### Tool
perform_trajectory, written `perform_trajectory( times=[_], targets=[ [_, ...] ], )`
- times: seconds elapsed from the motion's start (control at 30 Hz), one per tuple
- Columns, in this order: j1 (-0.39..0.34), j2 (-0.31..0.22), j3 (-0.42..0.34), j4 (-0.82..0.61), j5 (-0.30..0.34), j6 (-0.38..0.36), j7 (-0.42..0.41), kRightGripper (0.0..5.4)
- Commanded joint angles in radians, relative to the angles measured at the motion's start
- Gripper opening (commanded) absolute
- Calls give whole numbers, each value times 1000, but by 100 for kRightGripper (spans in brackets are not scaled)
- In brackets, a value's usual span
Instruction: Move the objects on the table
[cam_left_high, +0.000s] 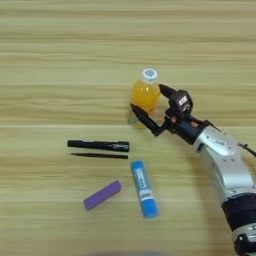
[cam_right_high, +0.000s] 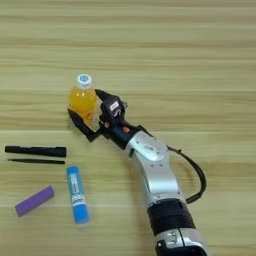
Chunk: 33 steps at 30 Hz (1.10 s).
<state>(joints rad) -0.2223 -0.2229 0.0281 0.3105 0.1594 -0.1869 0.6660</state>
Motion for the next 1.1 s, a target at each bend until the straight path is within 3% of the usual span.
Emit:
perform_trajectory(
  times=[0.03,0.33,0.57,0.87,1.1],
  targets=[
    [-46,-13,-11,-60,17,2,-6,417],
    [-46,-12,-12,-65,10,-10,-6,308],
    [-50,-37,-48,-105,53,-10,18,304],
    [-104,-65,-126,-4,87,-12,30,302],
    [-110,-143,-197,122,119,-43,110,302]
  ],
)
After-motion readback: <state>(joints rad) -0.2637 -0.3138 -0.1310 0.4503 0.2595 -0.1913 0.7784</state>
